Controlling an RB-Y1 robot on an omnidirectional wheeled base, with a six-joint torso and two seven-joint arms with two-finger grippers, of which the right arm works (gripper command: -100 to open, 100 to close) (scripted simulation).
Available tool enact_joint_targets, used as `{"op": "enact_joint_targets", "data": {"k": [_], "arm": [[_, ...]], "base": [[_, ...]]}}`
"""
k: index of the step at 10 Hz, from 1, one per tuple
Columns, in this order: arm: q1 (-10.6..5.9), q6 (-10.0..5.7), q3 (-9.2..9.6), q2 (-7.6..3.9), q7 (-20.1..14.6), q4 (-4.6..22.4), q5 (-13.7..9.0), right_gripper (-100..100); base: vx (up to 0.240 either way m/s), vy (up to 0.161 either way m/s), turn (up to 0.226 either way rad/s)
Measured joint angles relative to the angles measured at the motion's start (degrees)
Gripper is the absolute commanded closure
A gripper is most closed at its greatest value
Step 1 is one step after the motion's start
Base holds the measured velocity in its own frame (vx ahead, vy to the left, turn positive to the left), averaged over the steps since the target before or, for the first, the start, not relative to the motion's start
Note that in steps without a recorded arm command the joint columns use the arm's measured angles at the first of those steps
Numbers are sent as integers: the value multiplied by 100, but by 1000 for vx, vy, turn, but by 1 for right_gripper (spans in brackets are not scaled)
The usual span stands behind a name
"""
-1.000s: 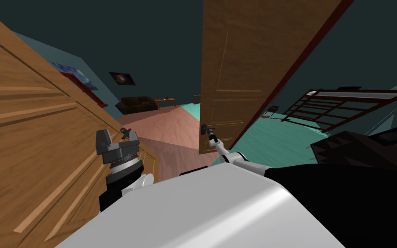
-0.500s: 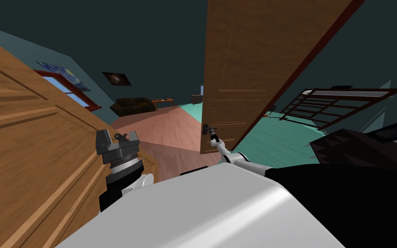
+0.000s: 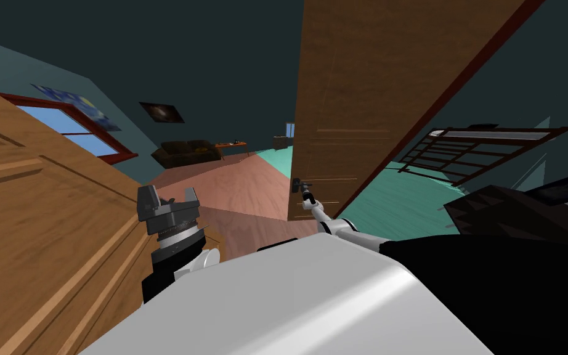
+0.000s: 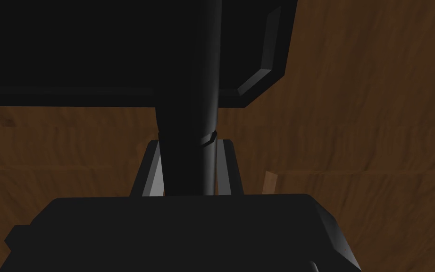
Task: Push the door open
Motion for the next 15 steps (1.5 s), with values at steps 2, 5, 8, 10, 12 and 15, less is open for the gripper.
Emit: {"op": "enact_joint_targets", "data": {"k": [2, 5, 8, 10, 12, 15], "arm": [[0, -13, -106, -21, 42, 27, -32, 100], [59, 56, -232, -97, 69, -89, -79, 100], [64, -26, -425, -130, 160, 33, -136, 100], [75, -18, -523, -190, 183, -2, -169, 100], [102, -11, -619, -236, 212, 11, -203, 100], [171, 3, -785, -285, 262, -9, -257, 100]], "base": [[209, 66, -56], [174, 56, -52], [209, 75, -72], [130, 47, -52], [158, 83, -60], [186, 84, -66]]}}
